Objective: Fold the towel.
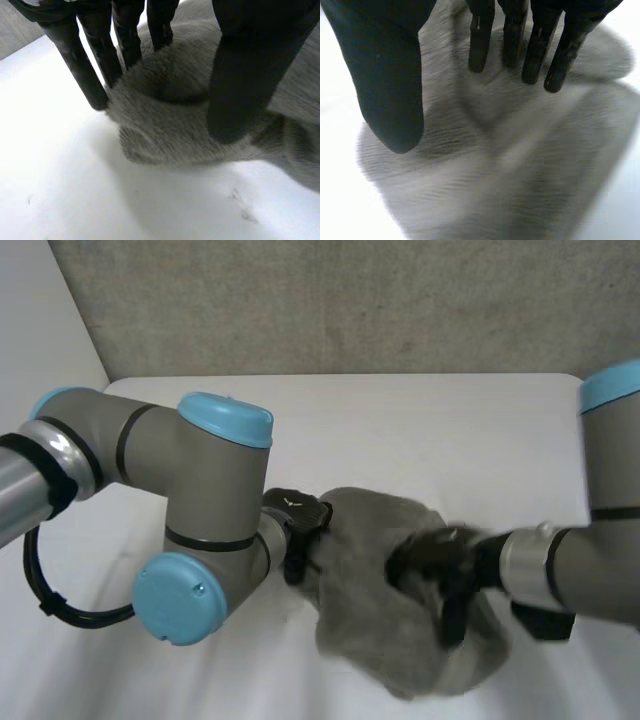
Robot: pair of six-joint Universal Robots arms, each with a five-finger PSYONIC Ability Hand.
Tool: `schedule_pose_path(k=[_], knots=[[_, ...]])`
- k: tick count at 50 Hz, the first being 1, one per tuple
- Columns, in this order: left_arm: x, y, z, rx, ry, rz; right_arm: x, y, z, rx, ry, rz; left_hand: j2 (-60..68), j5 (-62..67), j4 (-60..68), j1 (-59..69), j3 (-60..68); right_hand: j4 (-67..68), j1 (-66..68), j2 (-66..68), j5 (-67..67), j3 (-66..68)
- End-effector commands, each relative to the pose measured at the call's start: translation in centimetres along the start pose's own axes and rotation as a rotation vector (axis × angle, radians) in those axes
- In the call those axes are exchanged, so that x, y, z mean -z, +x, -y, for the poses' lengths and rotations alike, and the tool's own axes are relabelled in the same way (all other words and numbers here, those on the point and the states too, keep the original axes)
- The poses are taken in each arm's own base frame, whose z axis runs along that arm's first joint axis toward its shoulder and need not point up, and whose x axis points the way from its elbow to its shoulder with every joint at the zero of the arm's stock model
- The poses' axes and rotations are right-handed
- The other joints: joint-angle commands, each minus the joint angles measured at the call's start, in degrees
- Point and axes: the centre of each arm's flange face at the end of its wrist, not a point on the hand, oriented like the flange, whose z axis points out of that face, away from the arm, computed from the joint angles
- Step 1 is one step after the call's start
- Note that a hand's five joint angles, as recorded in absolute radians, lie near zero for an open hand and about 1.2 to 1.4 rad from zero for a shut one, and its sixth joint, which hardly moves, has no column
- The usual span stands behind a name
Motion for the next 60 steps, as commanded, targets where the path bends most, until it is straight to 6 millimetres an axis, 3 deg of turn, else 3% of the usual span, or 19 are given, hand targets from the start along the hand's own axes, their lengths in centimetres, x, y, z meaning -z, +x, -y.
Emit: schedule_pose_path(k=[1,4,10,18,23,29,32,33,34,36,41,50,52,53,54,55,56,58,60], knots=[[3.1,0.7,0.1,0.004,0.012,-0.058,1.2,3.8,3.3,-0.035,0.223,-0.172,-14.77,-15.15,-15.19,-14.43,-14.77,-6.04,-6.56,-5.85,-6.15,-5.73],[3.6,0.8,-0.1,0.004,0.006,-0.068,0.7,4.5,4.3,-0.048,0.273,-0.189,-14.77,-15.16,-15.2,-14.44,-14.78,-5.87,-6.39,-5.68,-5.98,-5.56],[5.0,0.7,-0.5,0.005,0.007,-0.067,-3.8,7.0,5.1,-0.129,0.324,-0.229,-14.61,-14.99,-15.03,-14.27,-14.61,-5.87,-6.39,-5.68,-5.98,-5.56],[4.1,-1.3,2.5,0.031,0.147,-0.006,-8.9,8.1,4.7,-0.241,0.308,-0.207,-20.83,-21.21,-21.26,-20.49,-20.83,-5.37,-5.88,-5.18,-5.48,-5.05],[2.3,-4.0,5.8,0.062,0.297,0.068,-10.6,8.4,4.0,-0.292,0.295,-0.185,-22.01,-22.39,-22.43,-21.67,-22.01,-5.2,-5.71,-5.01,-5.31,-4.89],[-0.4,-6.0,6.9,0.077,0.345,0.102,-12.2,8.6,3.0,-0.319,0.267,-0.174,-22.18,-22.56,-22.6,-21.84,-22.18,-0.99,-1.51,-0.8,-1.1,-0.68],[-2.8,-5.8,6.9,0.073,0.354,0.063,-12.8,8.2,2.4,-0.321,0.245,-0.163,-22.18,-22.56,-22.6,-21.84,-22.18,9.77,9.26,9.96,9.66,10.08],[-3.8,-5.5,6.7,0.074,0.344,0.029,-12.9,8.0,2.3,-0.319,0.236,-0.159,-22.18,-22.56,-22.6,-21.84,-22.18,25.76,25.24,25.95,25.65,26.07],[-4.7,-5.1,6.0,0.076,0.311,-0.009,-12.8,7.9,2.3,-0.314,0.234,-0.158,-22.18,-22.56,-22.6,-21.84,-22.18,43.74,43.22,43.93,43.63,44.05],[-5.6,-4.7,5.2,0.077,0.271,-0.043,-12.5,7.6,2.6,-0.304,0.241,-0.155,-22.18,-22.56,-22.6,-21.84,-22.18,55.35,54.83,55.54,55.24,55.66],[-8.0,-3.4,2.8,0.087,0.141,-0.146,-8.2,6.3,5.1,-0.237,0.317,-0.144,-22.18,-22.56,-22.6,-21.84,-22.18,55.47,54.95,55.66,55.36,55.78],[-9.3,-3.2,2.6,0.089,0.129,-0.166,-3.2,4.5,6.8,0.023,0.382,-0.137,-18.98,-19.36,-19.41,-18.64,-18.98,55.47,54.95,55.66,55.36,55.78],[-9.6,-3.4,2.9,0.088,0.153,-0.152,-2.1,4.5,7.6,0.087,0.411,-0.167,4.41,4.03,3.98,4.75,4.4,55.47,54.95,55.66,55.36,55.78],[-9.6,-3.4,2.9,0.088,0.153,-0.152,-2.1,4.5,7.6,0.087,0.411,-0.167,4.57,4.19,4.14,4.91,4.56,55.47,54.95,55.66,55.36,55.78],[-9.6,-3.6,3.3,0.084,0.173,-0.141,-1.8,4.6,8.0,0.097,0.426,-0.175,30.38,30.0,29.96,30.72,30.38,55.47,54.95,55.66,55.36,55.78],[-9.6,-3.6,3.3,0.084,0.173,-0.141,-1.7,4.6,8.0,0.097,0.426,-0.175,30.64,30.26,30.21,30.98,30.64,55.47,54.95,55.66,55.36,55.78],[-9.5,-3.9,4.0,0.082,0.211,-0.124,-1.7,4.8,8.4,0.108,0.438,-0.188,45.77,45.39,45.35,46.11,45.77,55.47,54.95,55.66,55.36,55.78],[-9.1,-4.6,5.0,0.083,0.255,-0.081,-1.7,5.2,8.9,0.122,0.456,-0.216,45.93,45.55,45.5,46.27,45.92,55.47,54.95,55.66,55.36,55.78],[-7.9,-6.7,8.0,0.088,0.39,0.065,-2.0,6.5,10.6,0.163,0.532,-0.298,45.93,45.55,45.5,46.27,45.92,55.47,54.95,55.66,55.36,55.78]])
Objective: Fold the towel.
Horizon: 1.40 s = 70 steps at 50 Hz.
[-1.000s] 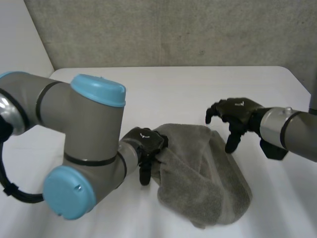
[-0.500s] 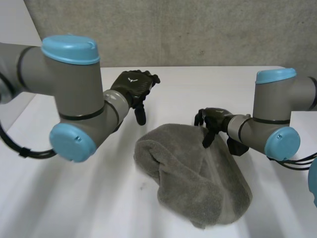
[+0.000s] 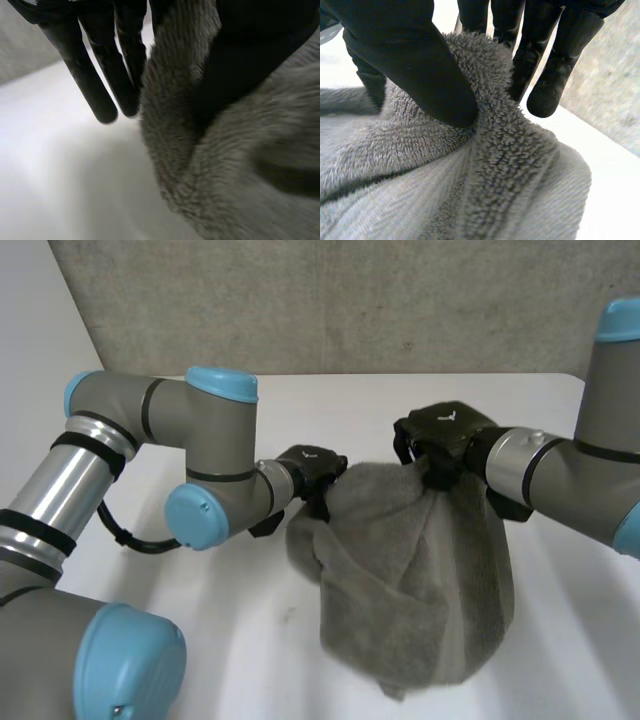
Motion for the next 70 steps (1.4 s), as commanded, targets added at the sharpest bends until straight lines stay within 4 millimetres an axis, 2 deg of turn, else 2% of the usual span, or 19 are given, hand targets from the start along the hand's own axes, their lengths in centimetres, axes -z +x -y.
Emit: schedule_pose_path(k=[1,2,3,5,6,8,11,13,15,22,27,30,32,38,48,58,65,67,70], knots=[[1.2,-2.5,5.2,-0.031,0.233,0.198,-1.3,2.0,2.5,0.099,0.121,-0.118,22.92,26.82,22.84,20.24,23.28,2.66,16.94,5.33,14.88,6.07],[2.0,-3.3,7.5,-0.032,0.345,0.277,-1.9,2.8,3.1,0.134,0.17,-0.164,22.92,26.82,22.84,20.24,23.28,2.66,16.94,5.33,14.88,6.07],[2.0,-3.3,7.5,-0.032,0.346,0.278,-1.9,2.8,3.1,0.134,0.17,-0.165,22.92,26.82,22.84,20.24,23.28,2.66,16.94,5.33,14.88,6.07],[5.1,-4.5,13.3,-0.032,0.607,0.415,-2.8,3.8,5.8,0.225,0.338,-0.272,22.92,26.82,22.84,20.24,23.28,2.66,16.94,5.33,14.88,6.07],[5.1,-4.5,13.3,-0.032,0.609,0.416,-2.8,3.9,5.8,0.225,0.339,-0.273,22.92,26.82,22.84,20.24,23.28,2.66,16.94,5.33,14.88,6.07],[9.1,-4.8,18.0,-0.008,0.822,0.488,-2.6,4.7,8.9,0.284,0.557,-0.386,22.92,26.82,22.84,20.24,23.28,2.66,16.94,5.33,14.88,6.07],[11.1,-4.9,19.8,0.001,0.902,0.511,-1.5,4.9,11.6,0.323,0.76,-0.474,22.92,26.82,22.84,20.24,23.28,2.66,16.94,5.33,14.88,6.07],[13.5,-4.8,21.5,0.01,0.969,0.525,-0.9,4.7,12.1,0.336,0.811,-0.496,22.92,26.82,22.84,20.24,23.28,2.66,16.94,5.33,14.88,6.07],[13.6,-4.7,21.5,0.013,0.959,0.519,-0.6,4.5,12.2,0.338,0.82,-0.497,22.92,26.82,22.84,20.24,23.28,2.66,16.94,5.33,14.88,6.07],[11.3,-4.5,17.1,0.046,0.644,0.468,-1.2,3.2,10.2,0.311,0.689,-0.425,22.92,26.82,22.84,20.24,23.28,2.66,16.94,5.33,14.88,6.07],[7.6,-4.3,10.7,0.05,0.276,0.417,-3.9,2.3,4.9,0.259,0.429,-0.32,22.92,26.82,22.84,20.24,23.28,2.66,16.94,5.33,14.88,6.07],[7.0,-4.4,9.2,0.056,0.202,0.408,-4.4,2.0,3.5,0.248,0.365,-0.292,22.92,26.82,22.84,20.24,23.28,2.66,16.94,5.33,14.88,6.07],[6.1,-4.4,6.7,0.068,0.078,0.386,-5.1,1.3,1.1,0.233,0.263,-0.249,22.92,26.82,22.84,20.24,23.28,2.66,16.94,5.33,14.88,6.07],[5.3,-3.5,3.4,0.147,-0.074,0.34,-5.4,0.5,-1.4,0.228,0.183,-0.216,22.92,26.82,22.84,20.24,23.28,2.66,16.94,5.33,14.88,6.07],[6.1,-2.8,2.3,0.189,-0.113,0.339,-5.1,0.5,-2.2,0.217,0.154,-0.214,22.92,26.82,22.84,20.24,23.28,2.66,16.94,5.33,14.88,6.07],[8.7,-2.6,2.1,0.166,0.103,0.361,-4.3,0.2,-2.9,0.21,0.121,-0.204,22.92,26.82,22.84,20.24,23.28,2.66,16.94,5.33,14.88,6.07],[11.7,-2.1,-2.6,0.115,0.027,0.379,-2.4,-0.5,-3.1,0.202,0.089,-0.195,22.92,26.82,22.84,20.24,23.28,2.66,16.94,5.33,14.88,6.07],[12.7,-1.1,-5.2,0.111,-0.056,0.362,-1.9,-0.7,-3.3,0.2,0.077,-0.19,22.92,26.82,22.84,20.24,23.28,2.66,16.94,5.33,14.88,6.07],[13.3,-0.7,-6.1,0.112,-0.085,0.356,-0.9,-1.2,-3.7,0.197,0.049,-0.179,22.92,26.82,22.84,20.24,23.28,2.66,16.94,5.33,14.88,6.07]])
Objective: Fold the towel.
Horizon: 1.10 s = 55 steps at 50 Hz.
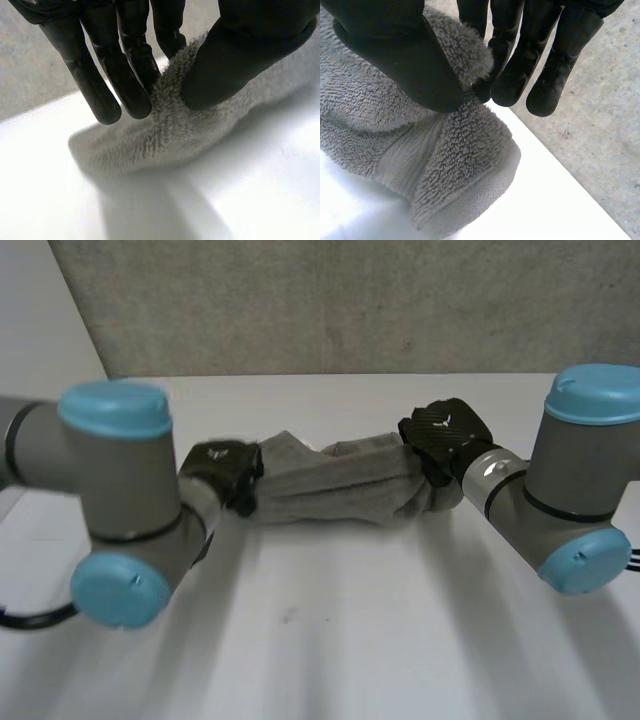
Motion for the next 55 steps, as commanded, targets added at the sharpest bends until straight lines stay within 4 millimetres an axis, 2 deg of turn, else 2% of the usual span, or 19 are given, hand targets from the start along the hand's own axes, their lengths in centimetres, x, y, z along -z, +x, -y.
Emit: schedule_pose_path(k=[1,5,6,7,8,10,11,12,15,17,20,22,25,30,34,36,42,47,55], knots=[[4.7,-0.3,-6.6,-0.063,-0.194,-0.012,3.3,-0.9,-0.5,0.0,-0.076,0.037,10.28,11.89,10.24,13.91,10.34,2.19,16.93,4.81,13.24,2.48],[7.7,0.6,-7.7,-0.085,-0.225,-0.051,4.2,-1.3,-1.0,0.022,-0.111,0.055,10.28,11.89,10.24,13.91,10.34,2.19,16.93,4.81,13.24,2.48],[7.7,0.6,-7.7,-0.085,-0.225,-0.051,4.5,-1.5,-1.4,0.034,-0.124,0.061,10.28,11.89,10.24,13.91,10.34,2.19,16.93,4.81,13.24,2.48],[8.5,0.9,-7.7,-0.091,-0.218,-0.064,4.5,-1.6,-1.4,0.034,-0.124,0.062,-3.35,-1.74,-3.39,0.28,-3.29,2.19,16.93,4.81,13.24,2.48],[8.5,0.9,-7.7,-0.091,-0.217,-0.064,4.8,-1.8,-1.7,0.043,-0.137,0.067,-3.49,-1.88,-3.53,0.14,-3.42,2.19,16.93,4.81,13.24,2.48],[9.3,1.2,-7.3,-0.097,-0.195,-0.078,5.1,-1.9,-1.8,0.049,-0.144,0.072,-47.85,-46.24,-47.89,-44.22,-47.79,2.19,16.93,4.81,13.24,2.48],[9.4,1.2,-7.2,-0.097,-0.195,-0.078,5.4,-2.1,-2.1,0.05,-0.154,0.076,-48.06,-46.46,-48.1,-44.43,-48.0,2.19,16.93,4.81,13.24,2.48],[9.3,1.3,-6.8,-0.097,-0.173,-0.078,5.4,-2.1,-2.1,0.05,-0.154,0.076,-55.73,-54.12,-55.76,-52.1,-55.66,2.19,16.93,4.81,13.24,2.48],[8.8,1.2,-5.6,-0.09,-0.124,-0.073,5.7,-2.3,-2.5,0.049,-0.165,0.079,-56.14,-54.53,-56.18,-52.51,-56.08,2.19,16.93,4.81,13.24,2.48],[7.8,1.2,-3.7,-0.086,-0.049,-0.066,6.0,-2.1,-3.2,0.039,-0.188,0.075,-56.48,-54.87,-56.51,-52.85,-56.41,2.19,16.93,4.81,13.24,2.48],[7.4,1.1,-2.9,-0.084,-0.018,-0.06,6.1,-2.0,-3.6,0.031,-0.203,0.074,-56.48,-54.87,-56.51,-52.85,-56.41,2.19,16.93,4.81,13.24,2.48],[6.4,0.7,-1.1,-0.09,0.039,-0.042,6.5,-2.3,-4.3,0.014,-0.227,0.084,-56.65,-55.04,-56.68,-53.02,-56.58,2.19,16.93,4.81,13.24,2.48],[5.3,0.3,0.3,-0.11,0.081,-0.038,6.9,-2.5,-4.7,0.009,-0.242,0.089,-56.81,-55.2,-56.85,-53.18,-56.75,2.19,16.93,4.81,13.24,2.48],[3.3,1.2,0.9,-0.183,0.11,-0.143,7.4,-2.0,-5.2,0.0,-0.254,0.071,-55.31,-53.7,-55.34,-51.68,-55.24,2.19,16.93,4.81,13.24,2.48],[1.8,2.0,0.6,-0.253,0.118,-0.232,7.6,-1.0,-5.7,-0.007,-0.261,0.039,-55.13,-53.52,-55.17,-51.5,-55.07,2.19,16.93,4.81,13.24,2.48],[0.1,2.7,-0.1,-0.326,0.111,-0.295,7.7,-0.6,-6.0,-0.008,-0.254,0.037,-54.8,-53.19,-54.84,-51.17,-54.73,2.19,16.93,4.81,13.24,2.48],[-2.4,3.9,-1.9,-0.407,0.024,-0.356,7.8,-0.3,-6.7,-0.024,-0.263,0.044,-52.78,-51.17,-52.82,-49.15,-52.72,2.19,16.93,4.81,13.24,2.48],[-3.3,5.0,-3.3,-0.408,-0.046,-0.441,7.9,-0.3,-6.8,-0.025,-0.267,0.045,-48.09,-46.48,-48.13,-44.46,-48.03,2.19,16.93,4.81,13.24,2.48],[-3.0,6.7,-4.5,-0.408,-0.067,-0.563,7.8,-0.3,-6.8,-0.024,-0.263,0.044,-45.21,-43.6,-45.25,-41.58,-45.14,2.19,16.93,4.81,13.24,2.48]])
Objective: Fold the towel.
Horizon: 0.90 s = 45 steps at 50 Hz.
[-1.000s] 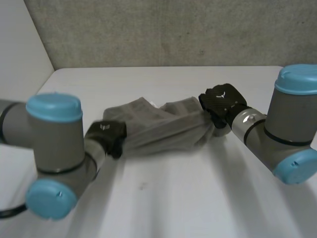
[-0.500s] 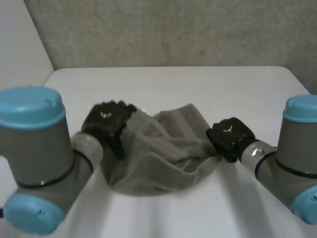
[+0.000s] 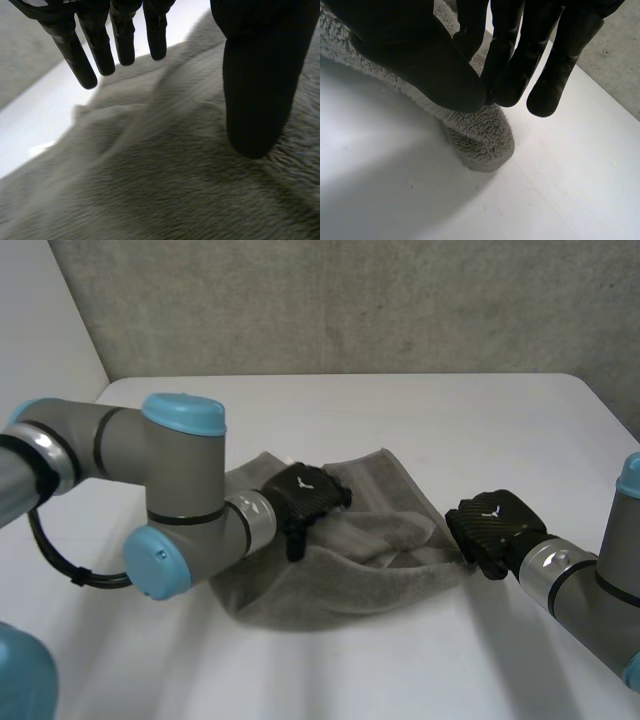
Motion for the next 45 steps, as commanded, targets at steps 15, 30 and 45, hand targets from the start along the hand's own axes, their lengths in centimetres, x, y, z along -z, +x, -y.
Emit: schedule_pose_path(k=[15,30,45], knots=[[-1.1,-0.8,1.8,-0.002,0.045,0.054,-0.4,0.1,0.2,0.008,0.015,-0.01,61.35,61.54,61.51,61.57,61.52,2.19,12.98,3.26,8.6,2.48],[9.0,-9.5,4.2,0.204,-0.007,0.554,-0.9,2.2,5.1,0.046,0.143,-0.077,61.35,61.54,61.51,61.57,61.52,2.19,12.98,3.26,8.6,2.48],[16.8,-5.6,-1.6,0.212,0.028,0.609,-1.1,-0.7,5.4,0.066,0.131,0.01,61.35,61.54,61.51,61.57,61.52,2.19,12.98,3.26,8.6,2.48]])
